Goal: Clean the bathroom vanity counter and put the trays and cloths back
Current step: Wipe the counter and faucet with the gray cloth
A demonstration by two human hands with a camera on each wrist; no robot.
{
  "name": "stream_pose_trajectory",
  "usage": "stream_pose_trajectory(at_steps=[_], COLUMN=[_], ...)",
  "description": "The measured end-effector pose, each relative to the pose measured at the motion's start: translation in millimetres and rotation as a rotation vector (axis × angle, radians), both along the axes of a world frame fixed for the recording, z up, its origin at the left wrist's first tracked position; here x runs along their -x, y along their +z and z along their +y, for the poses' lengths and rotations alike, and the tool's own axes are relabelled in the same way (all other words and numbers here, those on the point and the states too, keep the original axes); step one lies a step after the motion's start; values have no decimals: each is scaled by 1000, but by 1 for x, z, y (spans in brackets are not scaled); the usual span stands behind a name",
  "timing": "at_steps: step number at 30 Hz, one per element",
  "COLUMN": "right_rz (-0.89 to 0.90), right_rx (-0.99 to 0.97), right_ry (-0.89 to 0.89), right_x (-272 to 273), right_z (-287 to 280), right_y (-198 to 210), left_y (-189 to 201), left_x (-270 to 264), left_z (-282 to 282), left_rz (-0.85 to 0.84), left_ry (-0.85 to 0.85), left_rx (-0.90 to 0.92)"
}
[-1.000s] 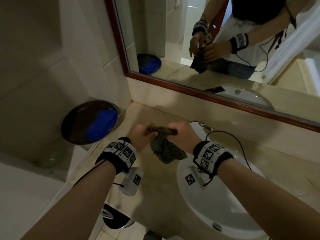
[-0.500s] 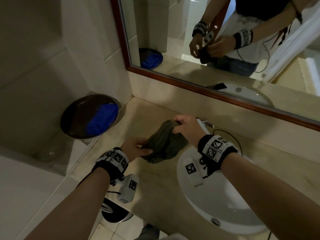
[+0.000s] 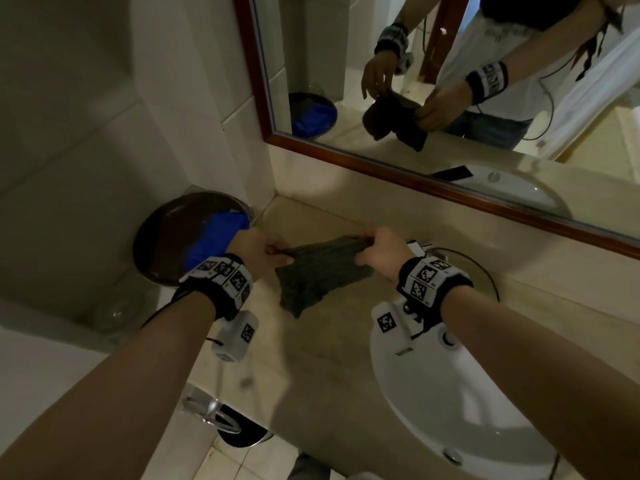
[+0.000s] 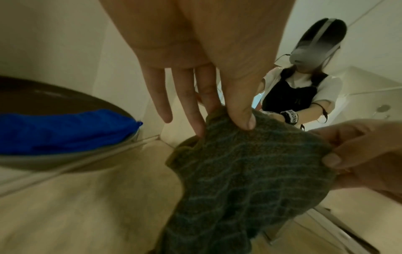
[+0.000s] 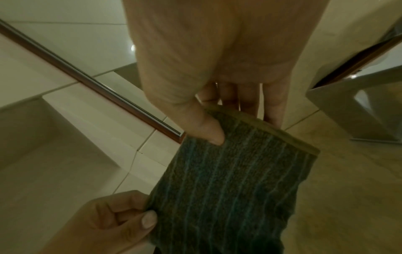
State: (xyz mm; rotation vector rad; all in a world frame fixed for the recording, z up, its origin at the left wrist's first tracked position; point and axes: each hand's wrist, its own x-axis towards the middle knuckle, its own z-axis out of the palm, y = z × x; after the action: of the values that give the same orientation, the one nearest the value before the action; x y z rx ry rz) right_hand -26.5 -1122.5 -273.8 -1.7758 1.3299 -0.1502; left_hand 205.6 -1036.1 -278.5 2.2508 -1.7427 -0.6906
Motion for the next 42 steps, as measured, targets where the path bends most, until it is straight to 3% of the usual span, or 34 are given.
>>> stream_pose_trajectory(at_steps=[7,11,15,18,21,24,27,29,33,38,42], right_rz=[-115,-64,-5,113,308,358,406,408,317,192,281], right_rx=[202,391,462,413,312,190,93,41,-44,110,130], right_ry=[-37,-75,14,119,306,445,560,609,614,63,-21], right_x=[-31,-35,-30,-11,18,44,57,61,67,65,49], right_z=[-43,-60,-51,-32,10,61,96,108,106,87,73], right_y=[21,33,23,-13,-58,-103,-136,-148,-150,-162,-180], left_y=[31,30,23,-8,-66,-118,-145,-156,-172,-182,-191], left_x=[-40,-50,-43,-23,-1,24,40,42,30,3,-6], left_z=[-47,-64,-66,-41,10,64,109,132,147,115,86], left_rz=[-24,-106,-255,-283,-266,-248,-245,-222,-81,-7,103], left_ry=[-19,-67,-180,-314,-415,-514,-531,-494,-241,234,339], left_rx=[99,100,27,-28,-145,-358,-431,-425,-350,-178,-134])
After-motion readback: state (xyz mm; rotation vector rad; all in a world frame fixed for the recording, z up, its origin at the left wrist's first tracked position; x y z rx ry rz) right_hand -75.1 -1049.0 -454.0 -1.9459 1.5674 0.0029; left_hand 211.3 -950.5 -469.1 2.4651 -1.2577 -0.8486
